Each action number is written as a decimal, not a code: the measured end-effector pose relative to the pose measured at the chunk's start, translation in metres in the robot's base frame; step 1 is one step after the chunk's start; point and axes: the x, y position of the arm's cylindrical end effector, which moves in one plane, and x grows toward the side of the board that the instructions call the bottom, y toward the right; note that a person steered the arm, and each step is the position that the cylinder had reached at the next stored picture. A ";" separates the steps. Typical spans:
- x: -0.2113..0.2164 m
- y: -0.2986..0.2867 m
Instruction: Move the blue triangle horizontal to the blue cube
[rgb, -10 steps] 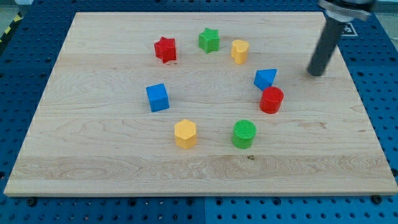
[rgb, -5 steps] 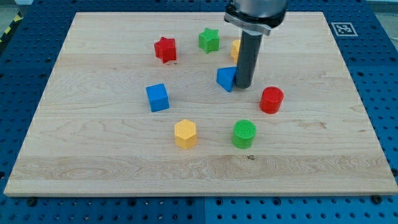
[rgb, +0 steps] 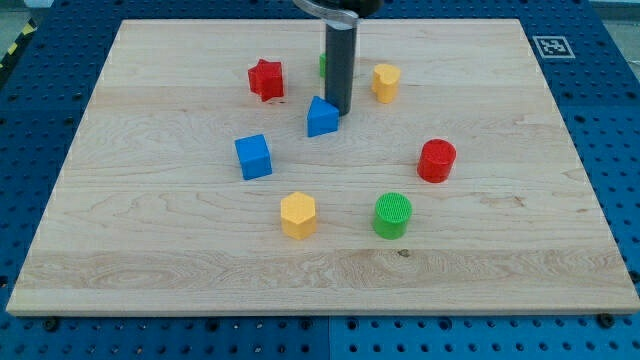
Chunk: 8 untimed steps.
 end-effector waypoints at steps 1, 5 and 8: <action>0.000 -0.018; 0.044 -0.032; 0.043 0.009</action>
